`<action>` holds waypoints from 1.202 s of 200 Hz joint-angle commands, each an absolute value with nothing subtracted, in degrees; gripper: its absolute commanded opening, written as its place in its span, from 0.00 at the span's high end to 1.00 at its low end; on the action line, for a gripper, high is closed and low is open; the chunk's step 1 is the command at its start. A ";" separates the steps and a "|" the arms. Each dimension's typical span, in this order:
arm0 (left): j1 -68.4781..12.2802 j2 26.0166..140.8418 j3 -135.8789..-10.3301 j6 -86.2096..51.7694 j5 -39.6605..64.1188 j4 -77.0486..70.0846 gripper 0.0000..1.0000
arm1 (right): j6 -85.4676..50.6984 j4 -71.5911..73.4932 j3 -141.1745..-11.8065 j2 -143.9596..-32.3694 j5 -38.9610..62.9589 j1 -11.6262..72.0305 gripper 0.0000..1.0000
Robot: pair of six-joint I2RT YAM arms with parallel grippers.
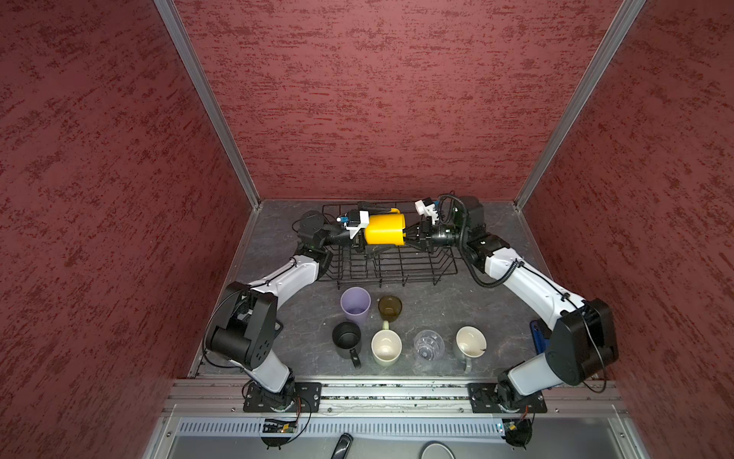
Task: Load cups into a dish rack
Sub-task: Place the cup upside down at the dish rack.
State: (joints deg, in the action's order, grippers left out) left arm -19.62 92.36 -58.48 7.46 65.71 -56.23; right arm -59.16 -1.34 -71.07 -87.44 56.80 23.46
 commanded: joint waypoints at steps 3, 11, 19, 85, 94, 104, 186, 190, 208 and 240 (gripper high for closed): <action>-19.01 92.76 -56.70 3.74 66.10 -58.71 0.00 | -59.00 6.19 -72.51 -84.55 60.73 24.35 1.00; -18.82 92.79 -56.46 3.07 66.01 -59.62 0.00 | -59.05 6.07 -72.47 -84.40 60.69 24.27 1.00; -18.55 92.84 -56.26 2.31 66.04 -60.57 0.00 | -59.05 6.00 -72.47 -84.36 60.70 24.20 1.00; -18.36 93.33 -56.34 1.68 66.41 -61.11 0.00 | -59.61 6.81 -72.33 -83.85 60.64 23.77 1.00; -18.51 93.53 -56.51 1.96 66.70 -60.74 0.00 | -59.95 7.31 -72.18 -83.71 60.80 23.80 1.00; -18.68 93.70 -56.62 2.28 66.71 -60.14 0.00 | -60.68 8.58 -71.94 -83.80 61.07 23.77 1.00; -20.21 96.56 -59.39 2.08 66.78 -60.07 0.00 | -62.58 12.08 -71.02 -83.97 61.96 23.90 1.00; -20.25 96.67 -59.43 2.11 66.72 -60.16 0.00 | -62.57 12.03 -71.02 -83.94 62.01 23.91 1.00; -20.71 97.20 -59.98 1.96 66.70 -60.20 0.00 | -62.58 12.18 -70.93 -84.06 61.97 23.91 1.00; -21.49 98.08 -60.92 1.80 66.63 -60.14 0.00 | -62.89 12.80 -70.62 -84.26 62.16 23.99 1.00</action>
State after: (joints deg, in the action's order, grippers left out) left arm -19.99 95.94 -60.14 3.29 66.41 -63.18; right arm -63.07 2.15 -69.78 -87.31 57.87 22.76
